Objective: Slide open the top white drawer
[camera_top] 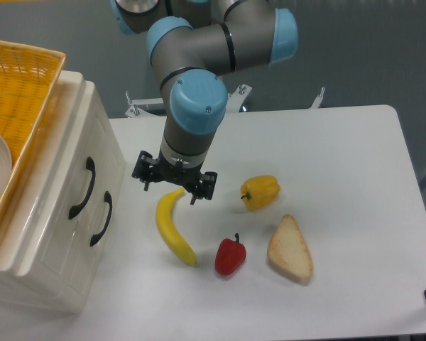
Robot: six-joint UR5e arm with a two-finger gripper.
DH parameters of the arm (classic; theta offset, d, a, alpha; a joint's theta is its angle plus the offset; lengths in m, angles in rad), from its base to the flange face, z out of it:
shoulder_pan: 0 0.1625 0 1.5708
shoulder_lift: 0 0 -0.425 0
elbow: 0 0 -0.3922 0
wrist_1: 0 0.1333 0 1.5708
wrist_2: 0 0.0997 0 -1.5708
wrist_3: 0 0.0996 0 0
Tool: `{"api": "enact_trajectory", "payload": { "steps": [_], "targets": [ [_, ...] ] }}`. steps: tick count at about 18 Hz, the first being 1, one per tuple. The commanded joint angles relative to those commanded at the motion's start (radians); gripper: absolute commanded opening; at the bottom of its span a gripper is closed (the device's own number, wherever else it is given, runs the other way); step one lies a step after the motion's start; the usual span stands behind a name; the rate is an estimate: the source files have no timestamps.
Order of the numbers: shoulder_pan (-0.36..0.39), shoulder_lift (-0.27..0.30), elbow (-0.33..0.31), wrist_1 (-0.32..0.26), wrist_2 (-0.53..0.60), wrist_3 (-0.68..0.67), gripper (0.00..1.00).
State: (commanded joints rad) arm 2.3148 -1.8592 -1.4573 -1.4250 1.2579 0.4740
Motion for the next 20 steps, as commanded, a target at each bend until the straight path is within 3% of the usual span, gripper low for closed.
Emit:
{"api": "enact_trajectory", "payload": {
  "steps": [12,15,20],
  "targets": [
    [-0.090,-0.006,-0.002,0.006,-0.003,-0.089,1.00],
    [-0.095,-0.012,-0.003,0.038,-0.020,-0.100,1.00],
    [-0.106,-0.015,-0.006,0.041,-0.032,-0.106,1.00]
  ]
}}
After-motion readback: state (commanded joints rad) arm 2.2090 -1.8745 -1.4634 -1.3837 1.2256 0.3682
